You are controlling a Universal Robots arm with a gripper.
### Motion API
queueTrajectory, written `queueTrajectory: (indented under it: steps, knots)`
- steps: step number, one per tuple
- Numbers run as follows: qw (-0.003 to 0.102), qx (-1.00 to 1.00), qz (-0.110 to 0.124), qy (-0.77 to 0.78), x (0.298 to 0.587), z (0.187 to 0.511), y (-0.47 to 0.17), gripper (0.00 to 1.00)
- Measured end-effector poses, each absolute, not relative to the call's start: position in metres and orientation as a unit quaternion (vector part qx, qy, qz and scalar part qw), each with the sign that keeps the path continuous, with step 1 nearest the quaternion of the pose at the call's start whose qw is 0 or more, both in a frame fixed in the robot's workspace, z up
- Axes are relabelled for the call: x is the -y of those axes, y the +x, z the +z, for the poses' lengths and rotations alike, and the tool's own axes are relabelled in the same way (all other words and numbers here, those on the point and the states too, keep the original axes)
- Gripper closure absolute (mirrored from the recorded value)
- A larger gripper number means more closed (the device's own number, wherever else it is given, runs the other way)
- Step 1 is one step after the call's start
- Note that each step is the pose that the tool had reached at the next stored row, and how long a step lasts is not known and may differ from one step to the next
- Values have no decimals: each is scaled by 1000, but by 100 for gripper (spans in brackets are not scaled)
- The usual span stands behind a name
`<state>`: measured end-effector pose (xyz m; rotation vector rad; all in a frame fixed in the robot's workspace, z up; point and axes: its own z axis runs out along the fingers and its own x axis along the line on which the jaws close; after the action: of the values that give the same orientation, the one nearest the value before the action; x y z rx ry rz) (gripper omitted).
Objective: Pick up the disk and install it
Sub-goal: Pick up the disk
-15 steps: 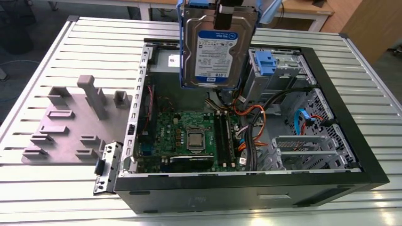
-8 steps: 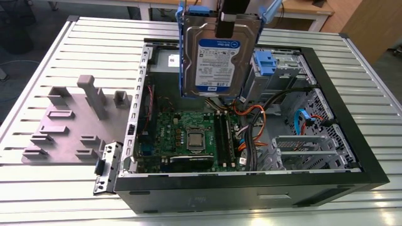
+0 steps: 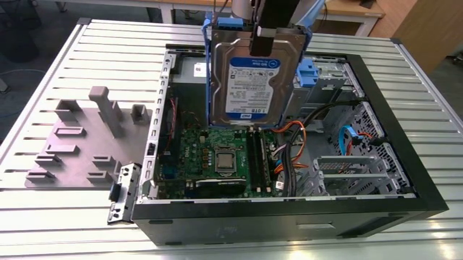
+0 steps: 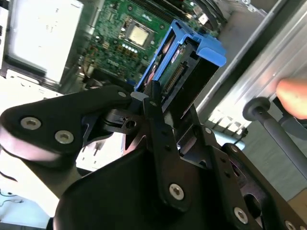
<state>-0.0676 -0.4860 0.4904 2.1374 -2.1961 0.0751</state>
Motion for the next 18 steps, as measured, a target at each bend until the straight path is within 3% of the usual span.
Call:
queueTrajectory:
  steps: [11, 16, 18]
  knots:
    - [50, 715, 37, 696, 509, 490, -68, 65]
    - [50, 715, 36, 696, 509, 490, -68, 65]
    - [42, 716, 29, 697, 510, 490, -68, 65]
